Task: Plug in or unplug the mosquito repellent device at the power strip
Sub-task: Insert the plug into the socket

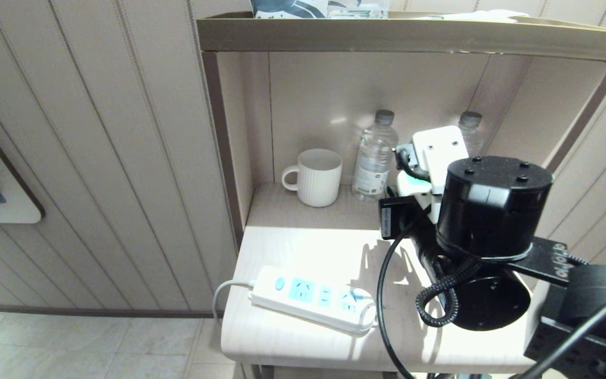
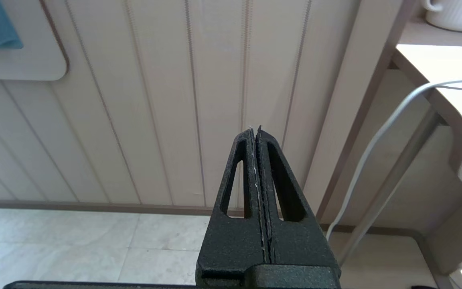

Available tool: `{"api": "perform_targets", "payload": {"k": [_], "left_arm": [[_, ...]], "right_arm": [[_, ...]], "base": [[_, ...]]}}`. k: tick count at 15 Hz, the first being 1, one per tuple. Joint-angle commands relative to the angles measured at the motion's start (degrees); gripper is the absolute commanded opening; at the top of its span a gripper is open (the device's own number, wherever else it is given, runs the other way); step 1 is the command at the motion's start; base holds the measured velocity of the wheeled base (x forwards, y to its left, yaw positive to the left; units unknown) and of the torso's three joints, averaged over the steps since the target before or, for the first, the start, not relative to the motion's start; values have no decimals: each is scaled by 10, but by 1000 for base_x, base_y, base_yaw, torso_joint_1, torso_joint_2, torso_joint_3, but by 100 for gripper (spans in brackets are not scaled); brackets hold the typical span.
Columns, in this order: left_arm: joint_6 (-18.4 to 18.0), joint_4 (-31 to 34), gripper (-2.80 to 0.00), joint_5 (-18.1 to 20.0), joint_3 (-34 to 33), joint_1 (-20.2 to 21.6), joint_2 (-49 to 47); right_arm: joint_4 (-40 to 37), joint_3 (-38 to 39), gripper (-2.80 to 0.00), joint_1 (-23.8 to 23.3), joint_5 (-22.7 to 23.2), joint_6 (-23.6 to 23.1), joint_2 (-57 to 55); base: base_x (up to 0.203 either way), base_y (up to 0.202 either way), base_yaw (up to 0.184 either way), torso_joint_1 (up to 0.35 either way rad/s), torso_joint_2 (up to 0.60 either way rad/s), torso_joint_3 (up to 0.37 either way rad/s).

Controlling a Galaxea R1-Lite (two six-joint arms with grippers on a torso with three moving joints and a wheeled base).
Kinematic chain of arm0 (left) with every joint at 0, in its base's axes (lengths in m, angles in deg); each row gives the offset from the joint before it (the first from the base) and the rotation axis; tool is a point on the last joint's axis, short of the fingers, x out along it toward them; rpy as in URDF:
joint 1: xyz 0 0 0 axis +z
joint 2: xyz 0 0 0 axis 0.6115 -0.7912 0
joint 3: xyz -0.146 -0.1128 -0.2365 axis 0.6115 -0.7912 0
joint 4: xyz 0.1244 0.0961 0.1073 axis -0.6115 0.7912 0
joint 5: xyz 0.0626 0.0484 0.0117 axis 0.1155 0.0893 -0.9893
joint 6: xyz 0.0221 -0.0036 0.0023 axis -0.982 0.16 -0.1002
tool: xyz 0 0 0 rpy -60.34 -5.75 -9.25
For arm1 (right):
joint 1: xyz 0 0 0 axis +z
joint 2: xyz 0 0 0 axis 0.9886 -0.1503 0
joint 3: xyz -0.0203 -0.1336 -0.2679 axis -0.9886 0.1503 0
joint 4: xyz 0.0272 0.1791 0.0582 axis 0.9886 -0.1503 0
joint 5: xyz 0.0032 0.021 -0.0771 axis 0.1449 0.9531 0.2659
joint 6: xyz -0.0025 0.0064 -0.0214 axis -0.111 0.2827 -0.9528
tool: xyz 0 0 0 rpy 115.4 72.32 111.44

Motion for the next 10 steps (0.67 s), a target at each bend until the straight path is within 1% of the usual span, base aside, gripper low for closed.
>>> {"api": "perform_targets", "payload": {"k": [1,3,5,6,7,8,9,10], "left_arm": [[0,0,-280,0,0,0,0],[1,-1,-280,0,0,0,0],[0,-1,-280,0,0,0,0],[0,-1,-280,0,0,0,0],[0,0,-280,0,0,0,0],[1,-1,-280,0,0,0,0],[1,0,-280,0,0,0,0],[0,-1,-280,0,0,0,0]], "right_arm": [[-76,-79,-280,18,-8,4,11],[-180,-150,-280,25,-11,20,9],[-309,-216,-280,32,-11,34,21],[-368,-242,-280,37,-10,45,29],[-432,-265,-280,41,-5,69,33],[-485,-285,-280,42,23,115,36],[-530,-303,-280,42,65,148,40],[-586,-323,-280,39,94,182,41]], "base": [[0,0,0,0,0,0],[0,0,0,0,0,0],[0,0,0,0,0,0],[0,0,0,0,0,0],[0,0,0,0,0,0],[0,0,0,0,0,0],[0,0,0,0,0,0],[0,0,0,0,0,0]]}}
